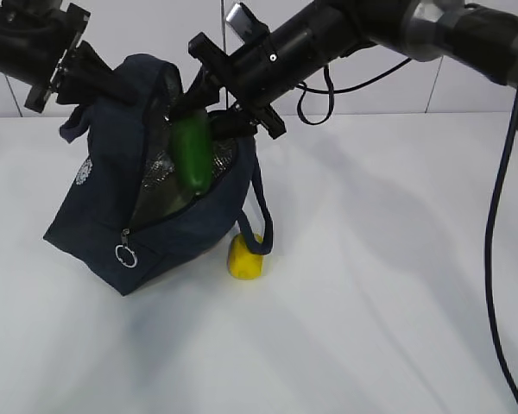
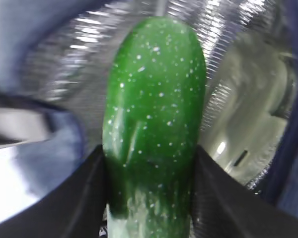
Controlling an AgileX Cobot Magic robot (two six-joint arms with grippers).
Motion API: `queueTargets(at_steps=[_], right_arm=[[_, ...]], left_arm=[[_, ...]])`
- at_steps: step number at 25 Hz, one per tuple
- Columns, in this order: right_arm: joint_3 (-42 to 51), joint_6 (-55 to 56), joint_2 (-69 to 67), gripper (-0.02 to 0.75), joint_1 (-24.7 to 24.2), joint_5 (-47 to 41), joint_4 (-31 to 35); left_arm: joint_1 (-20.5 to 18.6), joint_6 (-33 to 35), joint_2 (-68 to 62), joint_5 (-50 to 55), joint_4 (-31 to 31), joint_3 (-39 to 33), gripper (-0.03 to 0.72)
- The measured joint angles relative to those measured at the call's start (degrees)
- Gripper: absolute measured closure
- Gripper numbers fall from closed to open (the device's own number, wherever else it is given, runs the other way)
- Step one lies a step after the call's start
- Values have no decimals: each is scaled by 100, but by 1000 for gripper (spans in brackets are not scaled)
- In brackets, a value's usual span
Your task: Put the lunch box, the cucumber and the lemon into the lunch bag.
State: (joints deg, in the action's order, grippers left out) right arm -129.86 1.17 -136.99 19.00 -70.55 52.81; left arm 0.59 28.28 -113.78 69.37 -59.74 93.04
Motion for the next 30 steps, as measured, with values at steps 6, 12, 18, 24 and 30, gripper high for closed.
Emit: queueTargets(at_steps=[6,12,18,24,30], right_arm=[[0,0,-14,244,0,0,10],[0,4,-14,185,0,9,10],[0,2,-14,180,0,9,387],[0,-80,-14,179,0,9,461],[0,-117,-14,179,-34,12,483]], left_arm=[[12,5,0,-8,-12,0,703],[12,13,-2,-8,-12,0,703],[12,13,-12,-8,105,0,703],[-93,-318,-12,-8,631,0,703],[-359,-445,-110,-8,880,0,703]])
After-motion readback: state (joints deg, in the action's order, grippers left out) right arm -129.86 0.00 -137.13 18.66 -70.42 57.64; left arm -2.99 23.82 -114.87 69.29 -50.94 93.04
